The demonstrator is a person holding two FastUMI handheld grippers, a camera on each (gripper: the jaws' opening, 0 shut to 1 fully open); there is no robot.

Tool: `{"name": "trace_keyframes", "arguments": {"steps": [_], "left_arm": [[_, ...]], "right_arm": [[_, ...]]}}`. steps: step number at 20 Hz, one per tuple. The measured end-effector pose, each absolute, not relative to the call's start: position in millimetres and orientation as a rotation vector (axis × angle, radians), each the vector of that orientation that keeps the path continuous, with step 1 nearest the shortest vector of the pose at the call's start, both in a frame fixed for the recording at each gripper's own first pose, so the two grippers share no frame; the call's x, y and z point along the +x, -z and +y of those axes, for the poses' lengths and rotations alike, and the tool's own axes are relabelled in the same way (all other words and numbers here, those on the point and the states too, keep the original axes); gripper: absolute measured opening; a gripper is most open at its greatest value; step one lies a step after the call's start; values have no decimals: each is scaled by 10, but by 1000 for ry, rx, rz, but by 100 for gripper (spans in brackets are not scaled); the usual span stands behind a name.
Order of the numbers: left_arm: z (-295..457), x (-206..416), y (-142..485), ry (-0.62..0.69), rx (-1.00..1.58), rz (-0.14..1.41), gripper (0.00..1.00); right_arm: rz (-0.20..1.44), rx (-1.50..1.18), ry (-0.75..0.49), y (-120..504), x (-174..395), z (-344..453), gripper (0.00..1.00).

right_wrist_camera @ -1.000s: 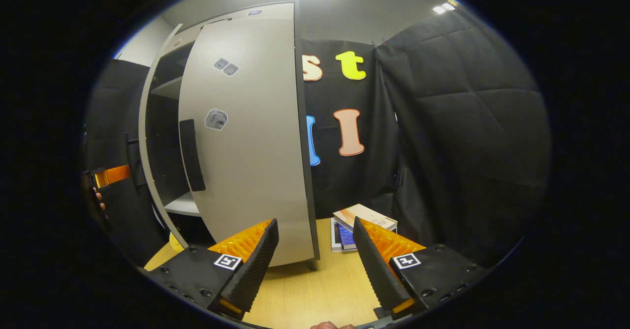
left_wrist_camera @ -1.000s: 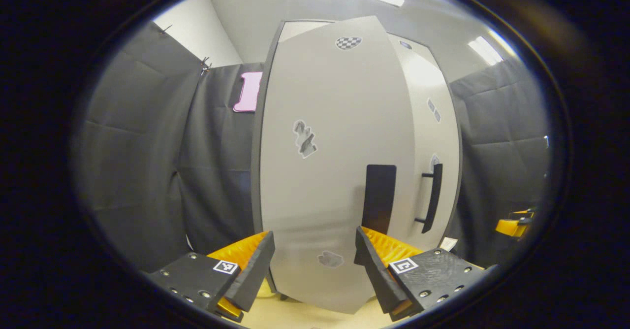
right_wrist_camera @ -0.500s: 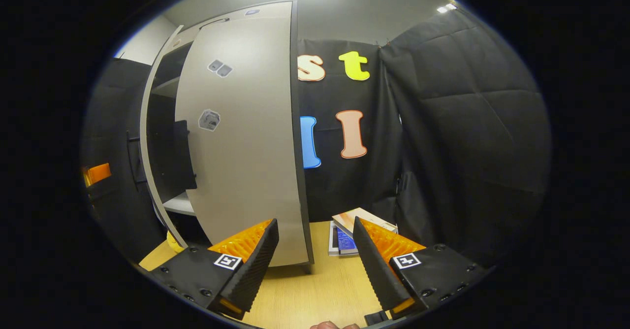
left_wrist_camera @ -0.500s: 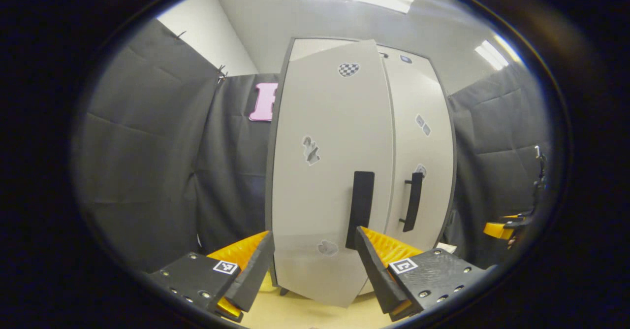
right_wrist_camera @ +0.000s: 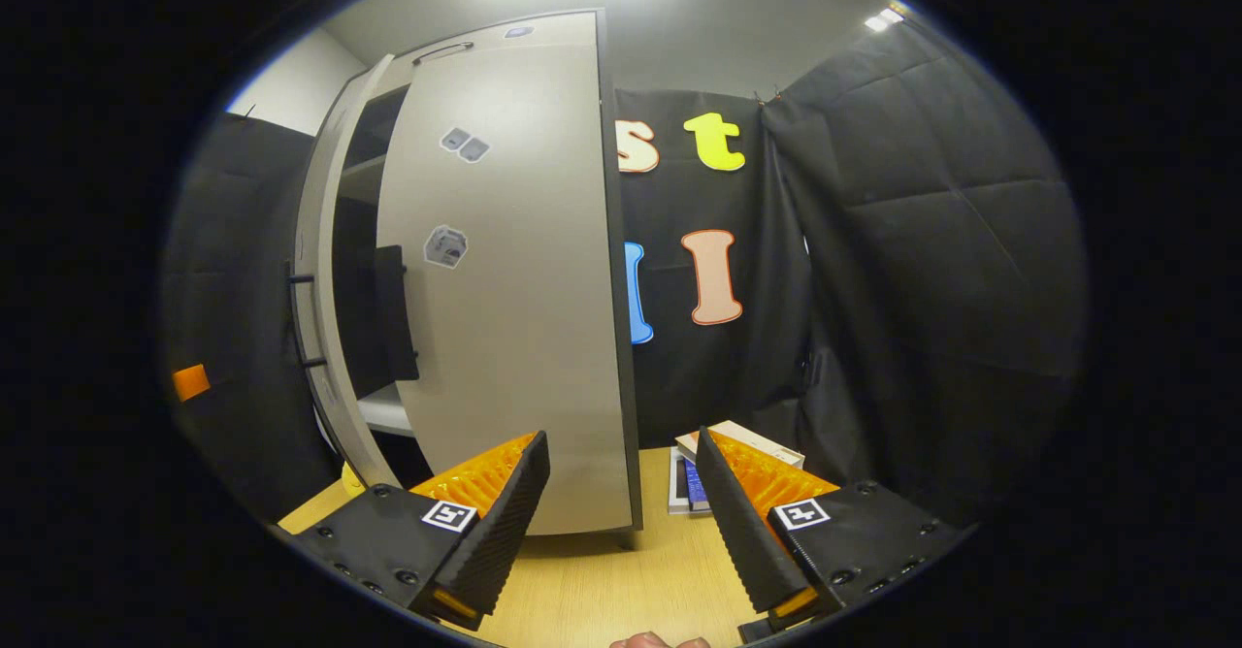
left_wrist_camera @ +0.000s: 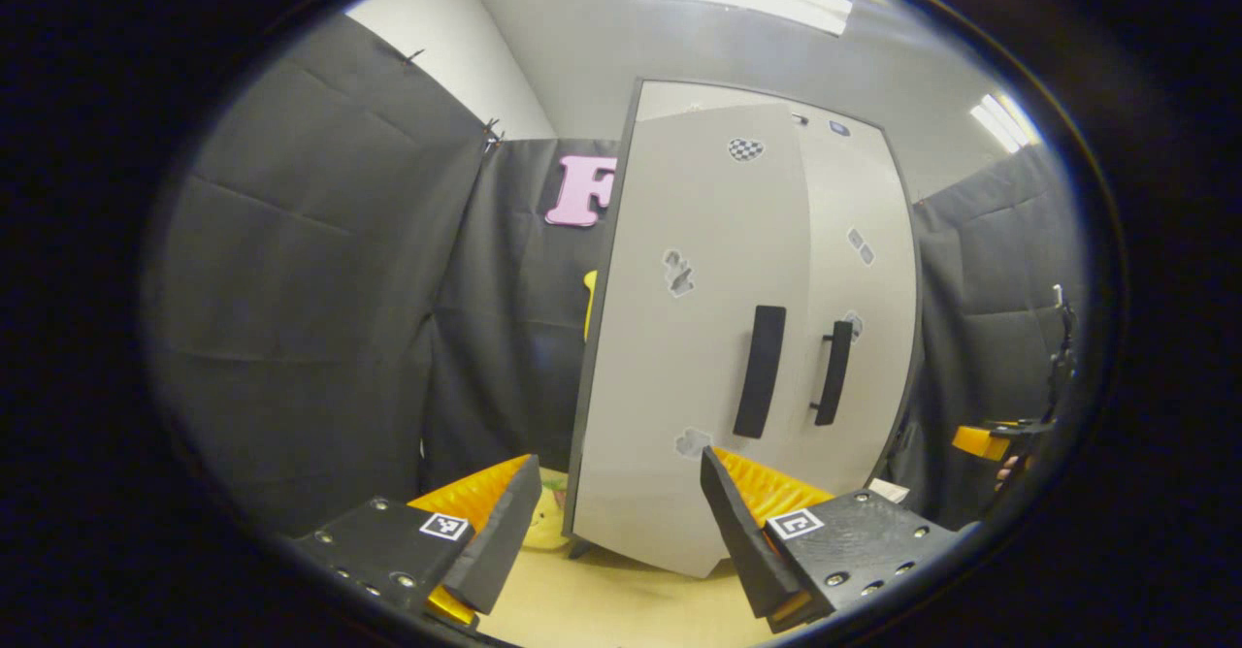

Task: Grab one shoe with the right hand and put it into the shoe cabinet, grab the other shoe with the left hand and put it into the shoe cabinet; then close the right door with the right hand and the left door with the left hand.

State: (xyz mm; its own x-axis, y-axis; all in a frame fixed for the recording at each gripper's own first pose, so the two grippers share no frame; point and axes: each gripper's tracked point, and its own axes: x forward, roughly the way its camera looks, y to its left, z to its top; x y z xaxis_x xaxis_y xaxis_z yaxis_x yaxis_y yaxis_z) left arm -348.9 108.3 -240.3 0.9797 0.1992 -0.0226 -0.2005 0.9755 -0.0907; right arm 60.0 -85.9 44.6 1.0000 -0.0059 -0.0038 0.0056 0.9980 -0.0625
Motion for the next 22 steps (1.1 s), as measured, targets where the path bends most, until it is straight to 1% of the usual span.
{"name": "trace_keyframes", "arguments": {"steps": [4,5,6,9,13,18,22], "left_arm": [[1130,-3609,2554,-210,-77,41,94],[1120,-3604,2586,-207,-86,48,94],[1112,-3611,2617,-202,-98,52,94],[1081,-3567,2666,-176,-116,49,94],[1109,-3515,2718,-139,-57,59,94],[1010,-3379,2752,-69,-57,56,95],[905,-3282,2804,-36,-48,53,94]], "right_arm": [[19,-62,12,-318,504,-758,95],[29,-59,15,-259,486,-731,92],[39,-56,12,-218,454,-680,95],[67,-64,14,-95,371,-578,95],[74,-80,26,-79,248,-481,95],[44,-92,64,-112,104,-526,95],[67,-127,117,-17,-3,-698,95]]}}
